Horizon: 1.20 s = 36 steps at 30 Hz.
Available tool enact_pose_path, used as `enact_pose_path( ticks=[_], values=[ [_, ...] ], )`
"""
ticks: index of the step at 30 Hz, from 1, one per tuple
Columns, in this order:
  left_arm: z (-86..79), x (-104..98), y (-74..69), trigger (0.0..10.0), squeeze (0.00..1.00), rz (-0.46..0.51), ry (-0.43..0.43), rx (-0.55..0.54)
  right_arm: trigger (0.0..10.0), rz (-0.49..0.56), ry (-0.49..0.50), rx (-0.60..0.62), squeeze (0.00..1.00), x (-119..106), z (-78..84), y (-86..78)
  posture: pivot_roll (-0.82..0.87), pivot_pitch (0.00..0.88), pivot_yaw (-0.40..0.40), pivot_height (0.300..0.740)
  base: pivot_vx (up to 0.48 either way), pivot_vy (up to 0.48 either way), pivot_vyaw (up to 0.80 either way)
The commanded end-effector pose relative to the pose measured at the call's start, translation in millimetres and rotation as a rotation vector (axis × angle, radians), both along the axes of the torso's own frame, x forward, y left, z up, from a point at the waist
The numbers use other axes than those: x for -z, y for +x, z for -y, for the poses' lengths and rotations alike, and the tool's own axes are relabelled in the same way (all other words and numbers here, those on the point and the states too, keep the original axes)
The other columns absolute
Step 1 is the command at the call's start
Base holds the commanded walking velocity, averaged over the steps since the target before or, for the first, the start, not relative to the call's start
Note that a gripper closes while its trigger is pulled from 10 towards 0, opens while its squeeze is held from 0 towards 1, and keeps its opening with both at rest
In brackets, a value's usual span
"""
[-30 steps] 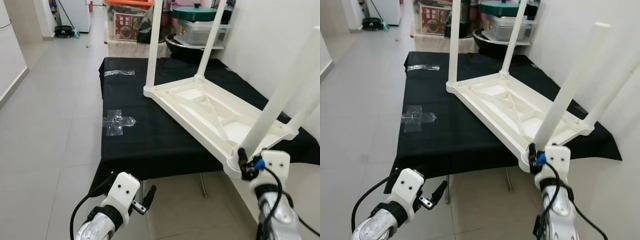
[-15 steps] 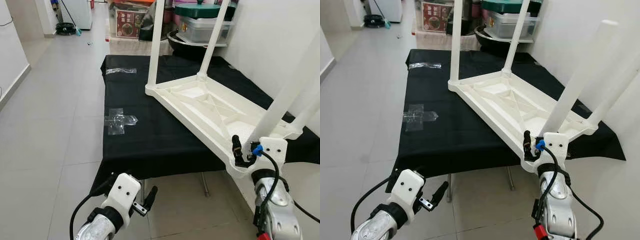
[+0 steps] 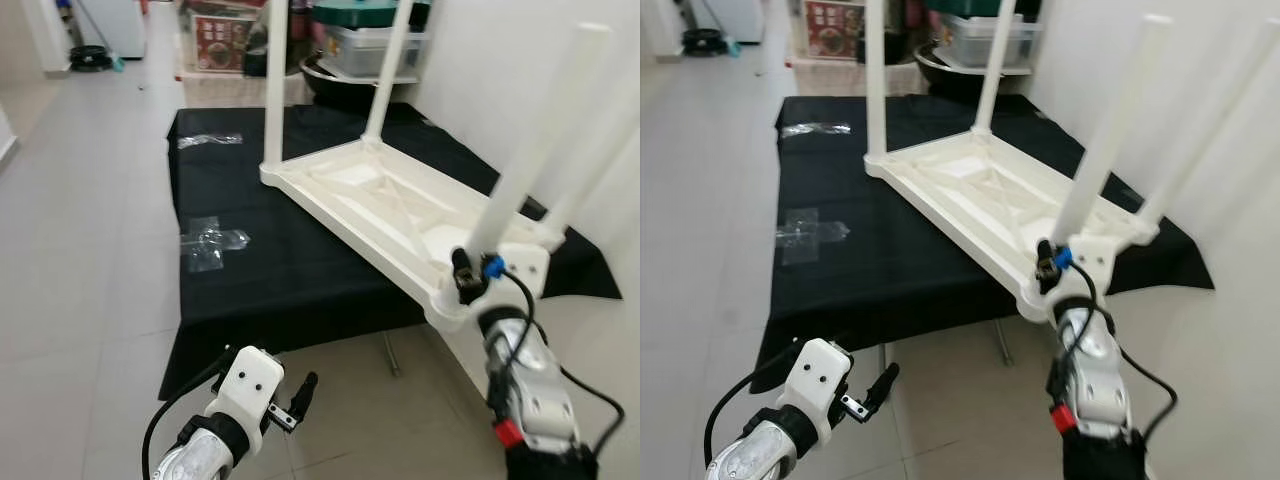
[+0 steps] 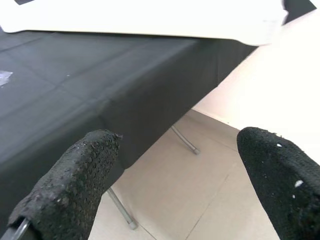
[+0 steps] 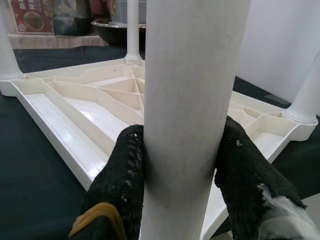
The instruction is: Building children table
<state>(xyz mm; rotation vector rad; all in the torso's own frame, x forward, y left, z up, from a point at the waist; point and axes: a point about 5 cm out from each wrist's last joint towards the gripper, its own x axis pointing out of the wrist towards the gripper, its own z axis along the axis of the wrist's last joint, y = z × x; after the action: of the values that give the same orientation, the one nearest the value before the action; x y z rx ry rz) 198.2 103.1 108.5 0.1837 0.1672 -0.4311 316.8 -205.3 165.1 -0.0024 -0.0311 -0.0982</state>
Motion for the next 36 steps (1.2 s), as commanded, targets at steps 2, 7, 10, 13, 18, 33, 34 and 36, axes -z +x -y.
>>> enact_pose_path(
  ticks=[2,7,10,13,18,33,34,36],
  values=[
    [1.4,-1,-0.7,10.0,0.00,-0.002,0.007,0.003,0.0,0.046,-0.010,-0.144,0.00,-15,-30.3,12.7,0.09,0.054,-0.135,0.740,0.000,0.000,0.00],
    [2.4,-1,-0.9,10.0,0.00,-0.005,0.003,0.009,0.0,0.027,0.021,-0.347,0.00,-20,-84.8,19.8,0.09,0.053,-0.140,0.740,0.000,0.000,0.00],
    [2.8,-1,-1.1,10.0,0.00,-0.005,0.002,0.007,0.0,0.053,0.080,-0.469,0.00,-33,-125.4,19.9,0.10,0.057,-0.143,0.740,0.000,0.000,0.00],
    [2.9,-1,-1.3,10.0,0.00,-0.007,0.000,0.006,0.0,0.078,0.131,-0.563,0.00,-45,-155.7,15.2,0.10,0.060,-0.144,0.740,0.000,0.000,0.00],
    [3.1,0,-1.3,10.0,0.00,-0.012,-0.004,0.007,0.0,0.097,0.201,-0.676,0.00,-56,-193.2,4.5,0.09,0.060,-0.143,0.740,0.000,0.000,0.00],
    [4.1,0,-0.4,10.0,0.00,-0.008,-0.012,-0.003,10.0,0.081,0.254,-0.790,1.00,-50,-221.9,-5.7,0.09,0.050,-0.152,0.740,0.000,0.000,0.00],
    [4.1,0,-0.4,10.0,0.00,-0.008,-0.012,-0.003,10.0,0.081,0.254,-0.790,1.00,-50,-221.9,-5.7,0.09,0.050,-0.152,0.740,0.000,0.000,0.00],
    [3.5,0,-0.4,10.0,0.00,-0.007,-0.013,-0.007,10.0,0.098,0.244,-0.757,0.00,-45,-202.0,-4.1,0.09,0.046,-0.152,0.740,0.000,0.000,0.00]
  ],
)
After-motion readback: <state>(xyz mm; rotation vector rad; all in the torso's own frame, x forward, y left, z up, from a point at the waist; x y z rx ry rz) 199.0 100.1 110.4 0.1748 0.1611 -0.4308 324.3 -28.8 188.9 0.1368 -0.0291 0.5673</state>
